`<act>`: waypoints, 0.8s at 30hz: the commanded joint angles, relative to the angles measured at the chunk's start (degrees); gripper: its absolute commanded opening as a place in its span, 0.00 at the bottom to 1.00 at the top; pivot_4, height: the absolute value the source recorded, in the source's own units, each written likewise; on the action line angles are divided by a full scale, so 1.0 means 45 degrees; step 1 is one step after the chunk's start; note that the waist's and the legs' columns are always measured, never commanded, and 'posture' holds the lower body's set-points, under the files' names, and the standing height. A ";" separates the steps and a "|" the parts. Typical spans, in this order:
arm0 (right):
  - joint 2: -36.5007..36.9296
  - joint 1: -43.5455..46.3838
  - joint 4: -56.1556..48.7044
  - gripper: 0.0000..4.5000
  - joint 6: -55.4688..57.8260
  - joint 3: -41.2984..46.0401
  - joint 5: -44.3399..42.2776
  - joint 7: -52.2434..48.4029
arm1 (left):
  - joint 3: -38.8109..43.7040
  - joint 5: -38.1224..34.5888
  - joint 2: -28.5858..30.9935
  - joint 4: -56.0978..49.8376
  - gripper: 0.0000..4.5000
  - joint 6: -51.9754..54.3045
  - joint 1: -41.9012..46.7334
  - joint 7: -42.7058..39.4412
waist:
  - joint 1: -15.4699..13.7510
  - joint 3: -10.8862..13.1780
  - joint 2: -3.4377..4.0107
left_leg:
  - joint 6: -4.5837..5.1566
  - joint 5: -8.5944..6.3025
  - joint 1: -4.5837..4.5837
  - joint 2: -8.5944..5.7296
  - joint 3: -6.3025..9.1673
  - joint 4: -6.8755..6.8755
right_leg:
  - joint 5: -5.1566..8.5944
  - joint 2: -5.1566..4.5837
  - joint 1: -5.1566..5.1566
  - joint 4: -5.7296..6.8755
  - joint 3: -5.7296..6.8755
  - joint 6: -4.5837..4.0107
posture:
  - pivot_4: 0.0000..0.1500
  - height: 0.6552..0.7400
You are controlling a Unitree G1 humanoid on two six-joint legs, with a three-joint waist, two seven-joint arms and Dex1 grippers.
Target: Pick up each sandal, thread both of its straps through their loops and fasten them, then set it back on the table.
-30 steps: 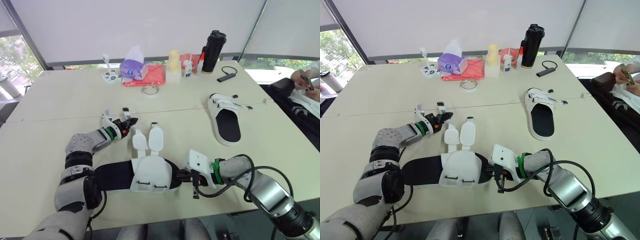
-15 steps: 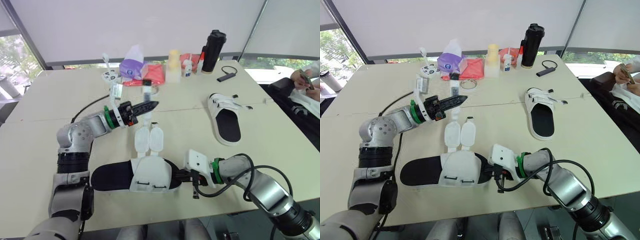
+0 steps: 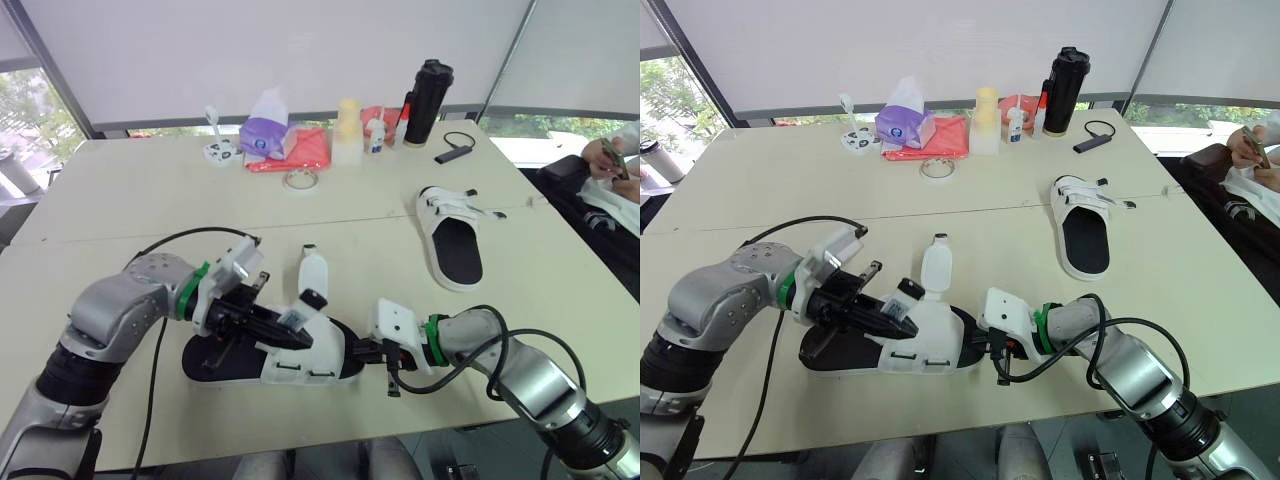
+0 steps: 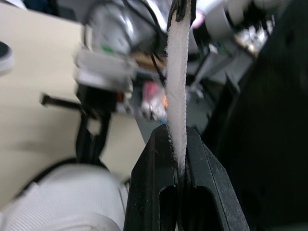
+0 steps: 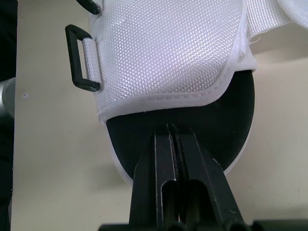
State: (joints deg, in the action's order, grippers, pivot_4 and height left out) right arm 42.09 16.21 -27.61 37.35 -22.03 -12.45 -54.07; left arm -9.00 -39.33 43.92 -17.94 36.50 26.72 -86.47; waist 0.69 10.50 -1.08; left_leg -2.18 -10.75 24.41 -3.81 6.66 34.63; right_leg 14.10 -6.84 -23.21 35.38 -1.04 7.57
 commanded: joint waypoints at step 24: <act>0.0314 -0.0091 0.0617 0.00 -0.0287 -0.0251 0.0342 -0.0405 | -0.3026 0.4042 -0.0870 0.3676 0.02 -2.0116 -0.1625 -0.1341 | -0.0034 -0.0007 0.0007 | 0.0037 0.0023 -0.0012 0.0008 -0.0011 -0.0081 | -0.0007 0.0005 -0.0012 -0.0046 0.0006 -0.0001 | 1.00 1.00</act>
State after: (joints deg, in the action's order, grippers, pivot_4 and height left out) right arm 42.72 16.26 -26.55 35.16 -22.09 -12.23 -55.72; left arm -21.91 -20.55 39.84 -1.50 -50.47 19.17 -92.27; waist 0.54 10.46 -1.05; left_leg -2.01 -10.65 24.36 -3.78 6.61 34.27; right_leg 14.07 -6.81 -23.26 35.17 -1.01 7.57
